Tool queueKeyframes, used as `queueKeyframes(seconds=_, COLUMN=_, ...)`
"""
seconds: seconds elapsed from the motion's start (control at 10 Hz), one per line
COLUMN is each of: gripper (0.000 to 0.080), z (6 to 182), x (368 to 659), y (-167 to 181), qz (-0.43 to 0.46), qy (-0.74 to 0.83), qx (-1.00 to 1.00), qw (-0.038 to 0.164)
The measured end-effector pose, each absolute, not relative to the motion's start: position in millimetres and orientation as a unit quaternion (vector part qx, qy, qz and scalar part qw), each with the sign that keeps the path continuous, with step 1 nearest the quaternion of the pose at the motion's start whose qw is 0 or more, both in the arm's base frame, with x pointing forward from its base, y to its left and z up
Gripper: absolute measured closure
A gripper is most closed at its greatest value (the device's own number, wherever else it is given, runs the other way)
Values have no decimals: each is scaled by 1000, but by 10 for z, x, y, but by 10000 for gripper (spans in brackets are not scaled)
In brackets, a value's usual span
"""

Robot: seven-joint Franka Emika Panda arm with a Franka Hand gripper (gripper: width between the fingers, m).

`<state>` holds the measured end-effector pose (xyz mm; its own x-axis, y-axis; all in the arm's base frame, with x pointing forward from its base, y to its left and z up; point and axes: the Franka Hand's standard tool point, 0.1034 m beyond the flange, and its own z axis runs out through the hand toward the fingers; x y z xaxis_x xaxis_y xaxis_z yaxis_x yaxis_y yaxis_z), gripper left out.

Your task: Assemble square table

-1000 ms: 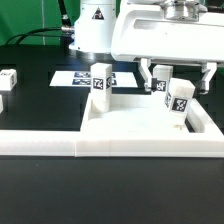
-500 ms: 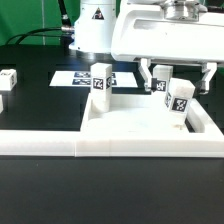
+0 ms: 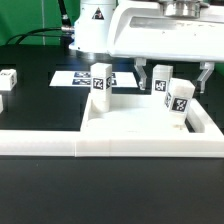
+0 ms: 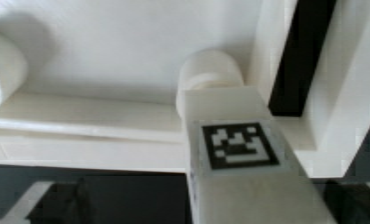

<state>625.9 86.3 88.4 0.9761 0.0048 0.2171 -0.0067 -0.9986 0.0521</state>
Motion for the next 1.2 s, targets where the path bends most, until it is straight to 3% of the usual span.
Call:
queueKeyframes(seconds=0.3, gripper=151, z=934, x=6306, y=820, qz=1, qy=-15, qx=1000, qw=28)
queueKeyframes(seconds=0.9, gripper=151, z=910, x=6401, y=869, qz=6, qy=-17, qx=999, qw=29)
queueKeyframes(seconds=1.1, gripper=415, z=909, x=6400, y=868, qz=7, qy=-36, qx=999, qw=29)
queueKeyframes(seconds=1.2, gripper=511, z=909, x=6401, y=865, qz=7, qy=-35, qx=999, qw=29)
